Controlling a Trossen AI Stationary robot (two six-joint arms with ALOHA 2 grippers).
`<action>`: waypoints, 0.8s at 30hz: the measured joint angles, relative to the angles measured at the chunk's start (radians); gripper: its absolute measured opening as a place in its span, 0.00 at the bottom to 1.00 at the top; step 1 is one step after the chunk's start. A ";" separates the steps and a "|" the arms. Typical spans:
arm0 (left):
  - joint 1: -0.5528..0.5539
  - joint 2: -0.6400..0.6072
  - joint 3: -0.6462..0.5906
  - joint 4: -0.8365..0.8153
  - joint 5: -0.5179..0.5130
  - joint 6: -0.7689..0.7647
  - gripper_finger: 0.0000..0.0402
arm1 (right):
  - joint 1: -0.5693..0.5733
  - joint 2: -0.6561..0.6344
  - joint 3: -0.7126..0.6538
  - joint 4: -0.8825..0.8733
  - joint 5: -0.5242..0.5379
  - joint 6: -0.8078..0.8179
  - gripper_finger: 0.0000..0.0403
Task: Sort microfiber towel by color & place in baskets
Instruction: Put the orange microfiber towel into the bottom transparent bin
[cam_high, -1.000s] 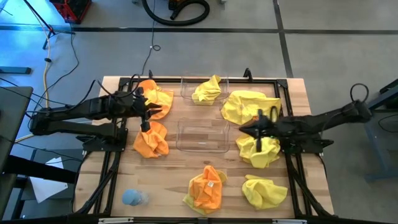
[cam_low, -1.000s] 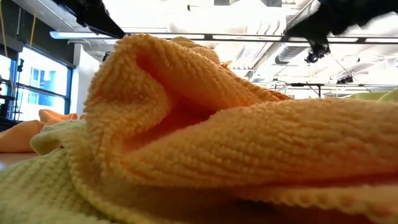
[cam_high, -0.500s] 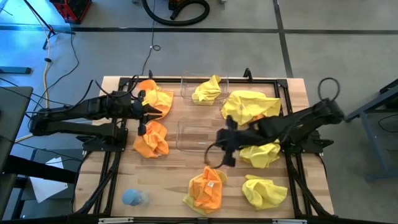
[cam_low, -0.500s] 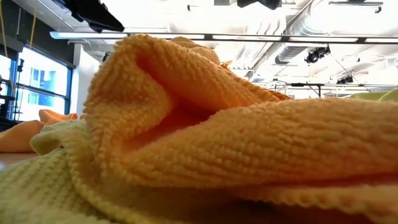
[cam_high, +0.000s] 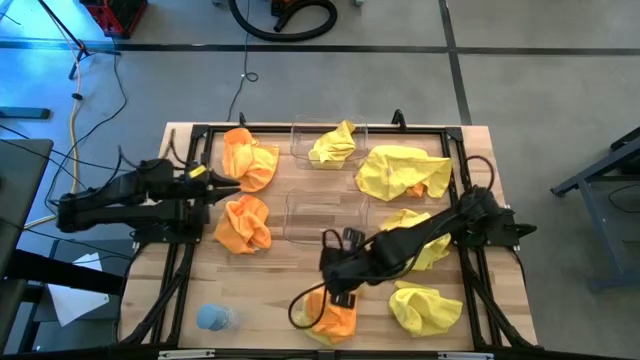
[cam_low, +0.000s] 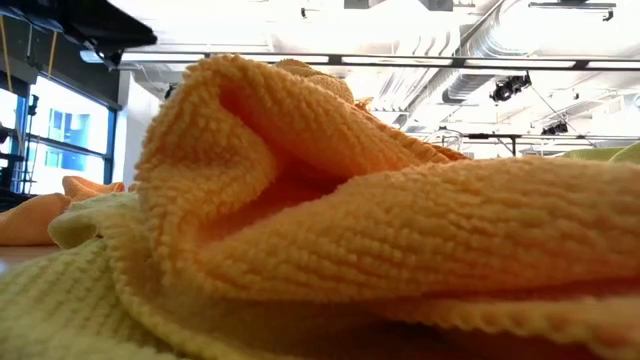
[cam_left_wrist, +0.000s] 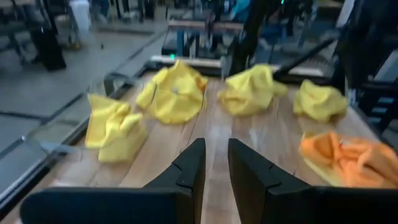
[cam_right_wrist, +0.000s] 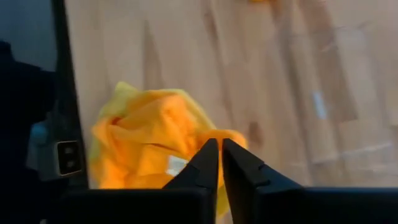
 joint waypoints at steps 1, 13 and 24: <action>0.000 -0.016 0.000 -0.004 0.000 0.000 0.14 | 0.003 0.019 0.017 0.001 -0.006 0.000 0.08; 0.000 -0.064 0.000 -0.010 0.000 0.018 0.14 | -0.012 0.189 0.063 0.034 -0.093 0.000 0.47; 0.000 -0.064 0.000 -0.012 0.000 0.018 0.14 | -0.013 0.263 0.062 0.116 -0.153 -0.008 0.50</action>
